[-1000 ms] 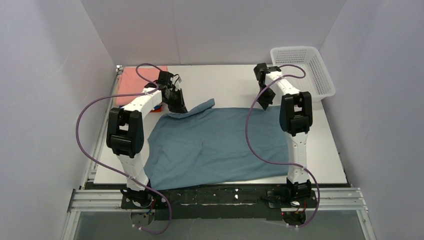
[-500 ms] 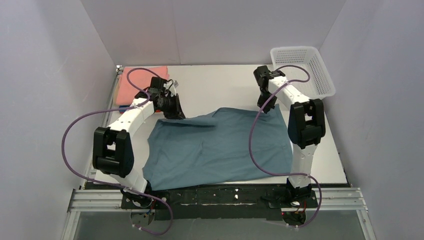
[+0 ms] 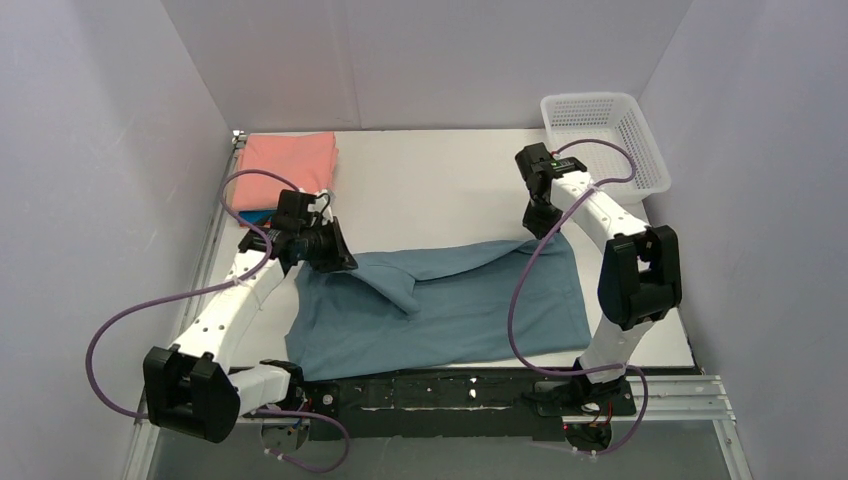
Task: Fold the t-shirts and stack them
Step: Fold the other side of the tshirt into a rectangle
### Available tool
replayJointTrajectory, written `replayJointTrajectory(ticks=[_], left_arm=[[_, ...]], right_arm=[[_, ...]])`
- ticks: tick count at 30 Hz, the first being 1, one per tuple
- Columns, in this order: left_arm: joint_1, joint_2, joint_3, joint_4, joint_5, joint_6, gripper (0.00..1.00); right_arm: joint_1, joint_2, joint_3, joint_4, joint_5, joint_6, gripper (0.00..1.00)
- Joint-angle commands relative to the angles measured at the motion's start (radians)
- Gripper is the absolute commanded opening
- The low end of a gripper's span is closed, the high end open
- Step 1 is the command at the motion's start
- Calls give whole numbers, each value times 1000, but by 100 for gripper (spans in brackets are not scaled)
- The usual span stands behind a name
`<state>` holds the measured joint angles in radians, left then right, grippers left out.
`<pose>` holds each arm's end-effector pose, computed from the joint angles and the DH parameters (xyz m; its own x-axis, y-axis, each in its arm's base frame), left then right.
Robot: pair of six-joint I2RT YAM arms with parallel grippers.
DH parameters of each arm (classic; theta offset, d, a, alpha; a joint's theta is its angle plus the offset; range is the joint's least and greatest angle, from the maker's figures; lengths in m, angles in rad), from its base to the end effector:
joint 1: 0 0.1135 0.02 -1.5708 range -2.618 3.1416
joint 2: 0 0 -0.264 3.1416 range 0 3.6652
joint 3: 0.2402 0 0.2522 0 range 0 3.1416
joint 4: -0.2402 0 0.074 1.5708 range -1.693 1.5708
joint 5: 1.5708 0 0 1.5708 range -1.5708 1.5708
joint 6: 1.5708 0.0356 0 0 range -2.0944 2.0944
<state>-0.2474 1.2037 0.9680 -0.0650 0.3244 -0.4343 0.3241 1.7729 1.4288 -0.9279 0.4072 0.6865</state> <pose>0.2690 -0.0797 0.3291 -0.4824 -0.2895 -0.8267 0.3575 0.7966 -0.4875 0.3412 0.0998 0.2440 -0.8160 0.3398 -0.4676 0.4335 0.8949 -0.1062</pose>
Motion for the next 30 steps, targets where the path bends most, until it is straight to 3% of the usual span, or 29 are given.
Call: replayJointTrajectory(ticks=[1, 6, 13, 18, 19, 21, 23, 25, 26, 30], left_arm=[[-10, -90, -42, -142, -56, -96, 0], [-16, -189, -94, -235, -122, -128, 0], [-27, -310, -210, -331, -117, -204, 0], [-32, -321, -312, -421, -75, -259, 1], [-32, -324, -319, -455, -76, -272, 8], [-36, -337, -325, -512, -61, -281, 37], [-39, -368, -323, -566, -45, -285, 47], [-39, -407, -305, -615, -41, -284, 74], [-41, -422, -289, -639, -47, -279, 95], [-43, -413, -219, -614, -75, -252, 98]], right_arm=[[3, -60, -9, 16, 33, -36, 1], [3, -74, -11, -14, 53, -65, 1], [6, -156, -150, 42, 32, -60, 1], [11, -198, -290, 93, 12, -42, 11], [14, -209, -313, 84, 18, -33, 16], [13, -235, -358, 22, 57, 23, 32], [13, -293, -417, -32, 94, 81, 37], [14, -359, -481, -77, 115, 142, 45], [13, -394, -502, -89, 124, 164, 49], [12, -522, -498, -85, 146, 181, 63]])
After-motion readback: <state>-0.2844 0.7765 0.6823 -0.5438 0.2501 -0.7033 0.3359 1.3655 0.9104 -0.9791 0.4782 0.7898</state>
